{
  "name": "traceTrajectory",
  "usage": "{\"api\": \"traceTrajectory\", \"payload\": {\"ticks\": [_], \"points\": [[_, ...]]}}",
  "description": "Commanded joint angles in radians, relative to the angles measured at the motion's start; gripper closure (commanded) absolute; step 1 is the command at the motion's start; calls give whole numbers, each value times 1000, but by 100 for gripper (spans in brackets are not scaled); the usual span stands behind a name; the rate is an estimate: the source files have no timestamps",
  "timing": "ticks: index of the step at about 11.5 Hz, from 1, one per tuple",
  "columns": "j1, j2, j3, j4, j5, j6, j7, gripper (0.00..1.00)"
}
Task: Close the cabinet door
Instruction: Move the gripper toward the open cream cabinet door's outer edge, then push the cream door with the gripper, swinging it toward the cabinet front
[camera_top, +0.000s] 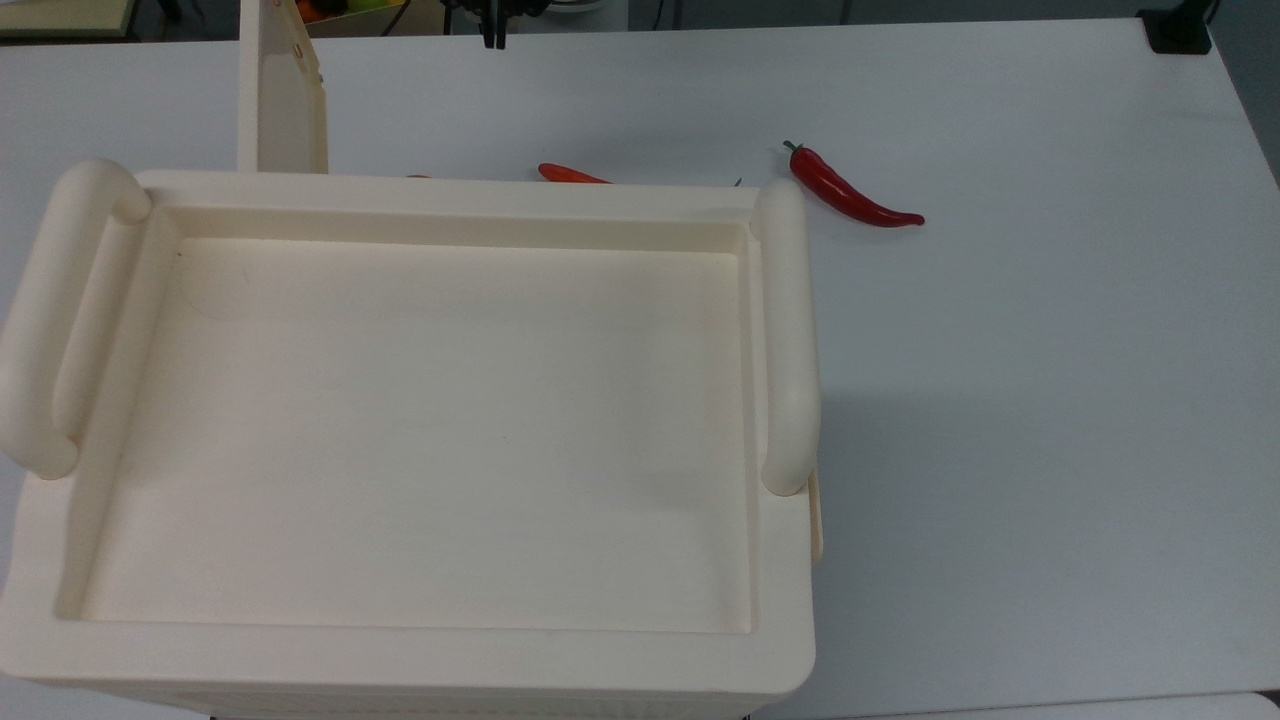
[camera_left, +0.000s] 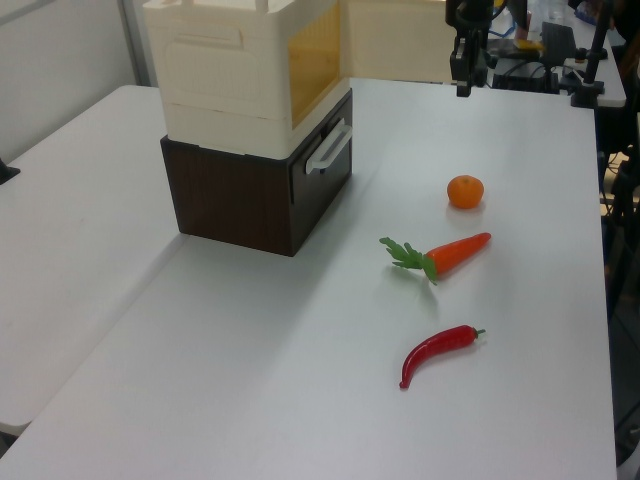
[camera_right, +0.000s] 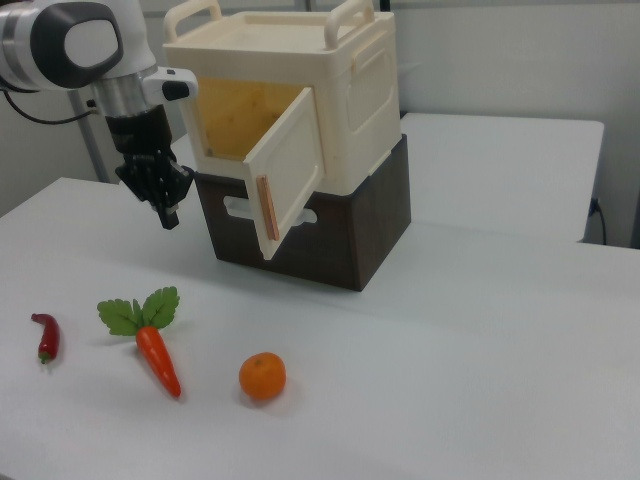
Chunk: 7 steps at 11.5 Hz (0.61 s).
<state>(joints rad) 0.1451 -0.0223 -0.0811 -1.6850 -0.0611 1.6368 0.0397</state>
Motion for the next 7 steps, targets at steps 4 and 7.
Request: {"api": "traceTrajectory", "payload": {"ticks": [4,7], "points": [[-31,5,-5,48,12,12,-30,100],[-53,4,-5,112,12,9,-18,100]]}}
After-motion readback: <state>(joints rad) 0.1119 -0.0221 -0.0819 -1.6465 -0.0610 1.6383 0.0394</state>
